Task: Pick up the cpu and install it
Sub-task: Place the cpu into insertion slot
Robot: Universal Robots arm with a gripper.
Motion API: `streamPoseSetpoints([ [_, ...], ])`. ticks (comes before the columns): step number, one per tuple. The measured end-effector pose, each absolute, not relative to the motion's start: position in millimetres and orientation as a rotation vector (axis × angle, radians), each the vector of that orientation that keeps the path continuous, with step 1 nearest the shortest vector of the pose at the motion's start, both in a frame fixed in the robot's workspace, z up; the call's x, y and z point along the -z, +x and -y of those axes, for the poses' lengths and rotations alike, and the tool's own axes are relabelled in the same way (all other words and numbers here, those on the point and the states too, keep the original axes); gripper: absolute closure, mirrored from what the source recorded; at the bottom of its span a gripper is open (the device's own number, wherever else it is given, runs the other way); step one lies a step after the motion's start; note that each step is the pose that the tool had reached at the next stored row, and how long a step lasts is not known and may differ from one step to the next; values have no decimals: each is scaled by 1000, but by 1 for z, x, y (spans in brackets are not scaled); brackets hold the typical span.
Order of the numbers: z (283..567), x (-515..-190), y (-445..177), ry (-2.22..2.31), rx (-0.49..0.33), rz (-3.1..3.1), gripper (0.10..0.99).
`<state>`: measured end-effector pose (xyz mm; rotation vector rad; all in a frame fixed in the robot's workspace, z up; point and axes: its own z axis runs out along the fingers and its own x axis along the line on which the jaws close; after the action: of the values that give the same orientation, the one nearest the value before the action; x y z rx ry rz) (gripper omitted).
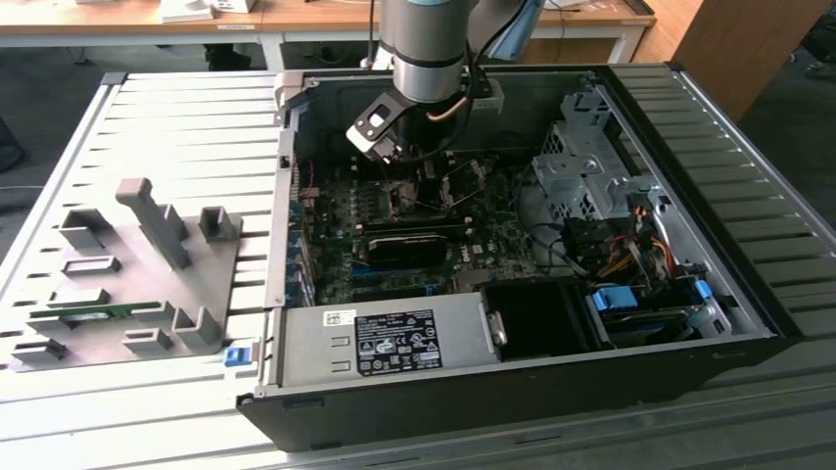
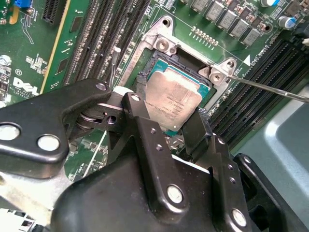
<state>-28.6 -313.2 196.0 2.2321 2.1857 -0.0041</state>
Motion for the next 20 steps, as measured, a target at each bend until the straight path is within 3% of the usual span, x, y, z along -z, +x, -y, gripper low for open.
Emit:
streamPoseSetpoints([
  [20,313,-192,-29,2232,3,-2186,533],
])
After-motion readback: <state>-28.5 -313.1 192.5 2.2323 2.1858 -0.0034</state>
